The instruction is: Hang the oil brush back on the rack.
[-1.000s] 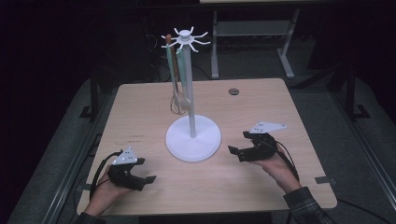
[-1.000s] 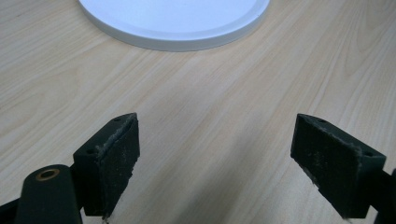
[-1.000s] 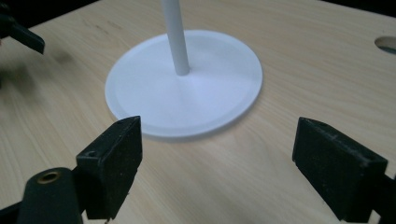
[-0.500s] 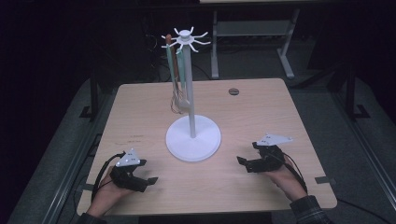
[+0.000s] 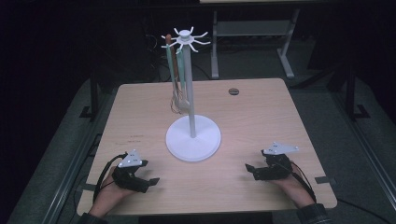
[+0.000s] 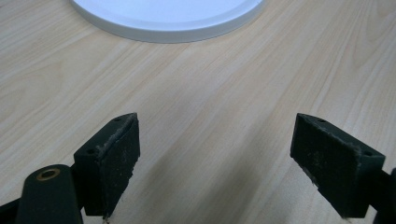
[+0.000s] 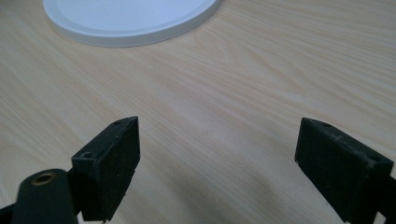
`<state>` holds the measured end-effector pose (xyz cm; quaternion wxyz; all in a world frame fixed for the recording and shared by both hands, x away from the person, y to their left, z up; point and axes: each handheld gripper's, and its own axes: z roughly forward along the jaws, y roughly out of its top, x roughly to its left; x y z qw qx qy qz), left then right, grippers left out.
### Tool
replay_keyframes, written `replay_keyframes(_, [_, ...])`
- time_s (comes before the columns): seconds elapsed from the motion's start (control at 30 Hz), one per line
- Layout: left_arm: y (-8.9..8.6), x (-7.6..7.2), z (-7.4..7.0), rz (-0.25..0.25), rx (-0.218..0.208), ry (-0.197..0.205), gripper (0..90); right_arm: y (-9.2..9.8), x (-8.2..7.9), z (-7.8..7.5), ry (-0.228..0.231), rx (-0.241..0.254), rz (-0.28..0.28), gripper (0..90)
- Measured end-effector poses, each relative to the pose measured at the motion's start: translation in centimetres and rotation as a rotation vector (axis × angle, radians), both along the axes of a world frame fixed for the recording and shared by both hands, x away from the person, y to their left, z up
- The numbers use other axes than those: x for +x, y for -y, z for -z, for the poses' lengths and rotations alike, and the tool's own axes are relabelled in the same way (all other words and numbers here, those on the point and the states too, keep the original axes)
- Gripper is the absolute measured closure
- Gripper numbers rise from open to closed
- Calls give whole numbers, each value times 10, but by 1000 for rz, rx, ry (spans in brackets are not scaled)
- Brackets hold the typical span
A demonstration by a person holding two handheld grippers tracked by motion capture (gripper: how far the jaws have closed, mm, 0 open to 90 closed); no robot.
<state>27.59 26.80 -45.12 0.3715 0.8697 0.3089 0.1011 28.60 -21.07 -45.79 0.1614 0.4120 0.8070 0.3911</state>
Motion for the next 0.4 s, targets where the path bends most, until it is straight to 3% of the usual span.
replay_keyframes(0.4, [-2, 2, -1, -6, -10, 2, 156, 0, -1, -1, 3, 18, 8, 134])
